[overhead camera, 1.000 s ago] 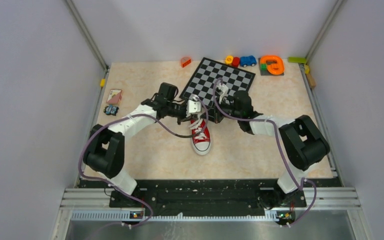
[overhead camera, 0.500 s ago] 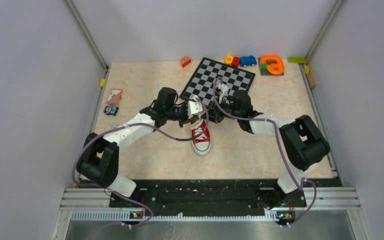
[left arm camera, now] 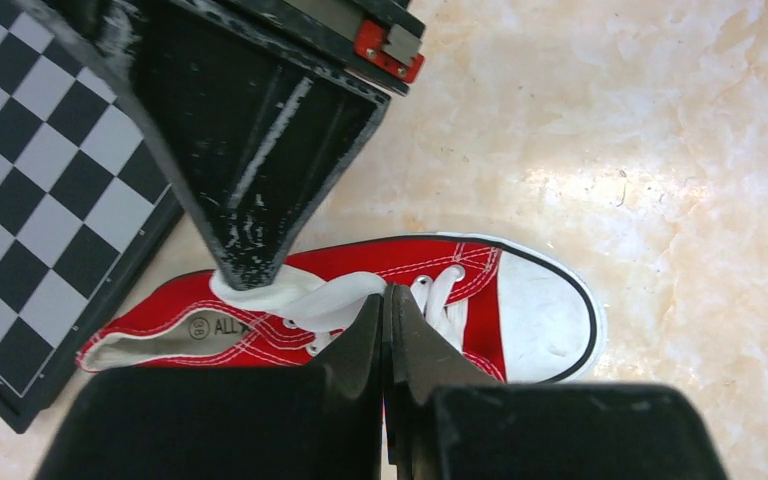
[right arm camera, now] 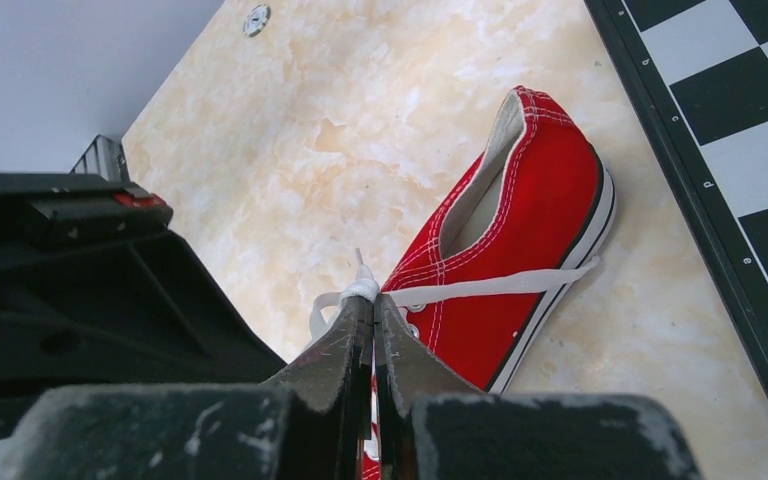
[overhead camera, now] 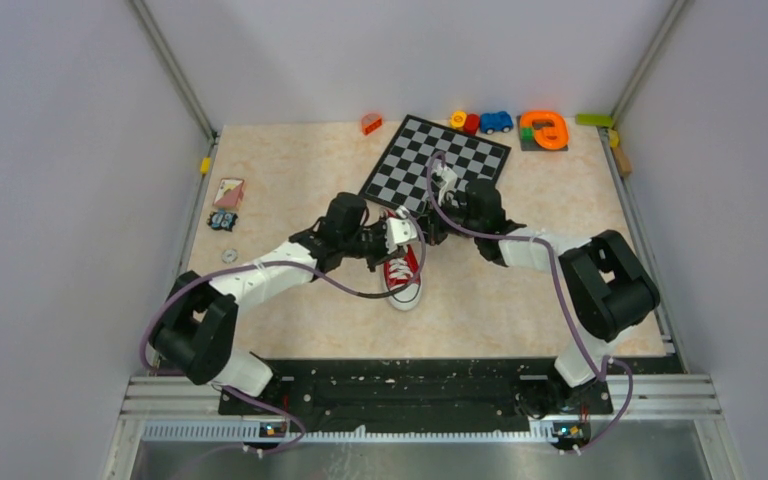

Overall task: Tie the shoes
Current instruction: Wrap the shoelace around the shoelace.

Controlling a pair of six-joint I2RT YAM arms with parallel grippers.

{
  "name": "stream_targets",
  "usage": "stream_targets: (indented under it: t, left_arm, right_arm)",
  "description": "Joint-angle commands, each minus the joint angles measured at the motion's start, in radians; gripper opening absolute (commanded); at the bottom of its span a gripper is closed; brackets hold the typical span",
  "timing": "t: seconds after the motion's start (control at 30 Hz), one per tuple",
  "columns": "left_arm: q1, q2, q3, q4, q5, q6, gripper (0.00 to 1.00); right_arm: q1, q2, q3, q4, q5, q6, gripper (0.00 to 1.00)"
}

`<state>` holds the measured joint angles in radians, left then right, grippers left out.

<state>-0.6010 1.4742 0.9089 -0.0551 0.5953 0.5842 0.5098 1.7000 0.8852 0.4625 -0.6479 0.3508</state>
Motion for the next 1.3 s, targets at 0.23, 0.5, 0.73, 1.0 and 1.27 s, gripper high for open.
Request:
stream_targets:
  t: [0.23, 0.5, 0.73, 1.0, 1.27]
  left_arm:
    - [-0.075, -0.009, -0.018, 0.088, -0.246, -0.081, 0.00]
    - [-0.093, 0.045, -0.001, 0.063, -0.329, -0.063, 0.00]
    - [-0.093, 0.067, 0.037, -0.011, -0.403, -0.042, 0.00]
    - [-0.088, 0.070, 0.028, 0.008, -0.453, -0.015, 0.00]
    - [-0.040, 0.070, 0.000, 0.104, -0.368, -0.042, 0.00]
  right_arm:
    - [0.017, -0.042, 0.055, 0.024, -0.014, 0.062, 0.00]
    - [0.032, -0.045, 0.063, 0.030, -0.002, 0.134, 0.00]
    - [0.048, -0.032, 0.075, 0.038, 0.017, 0.196, 0.00]
    - [0.056, -0.019, 0.078, 0.081, 0.031, 0.264, 0.00]
    - [0.056, -0.009, 0.054, 0.121, 0.030, 0.310, 0.00]
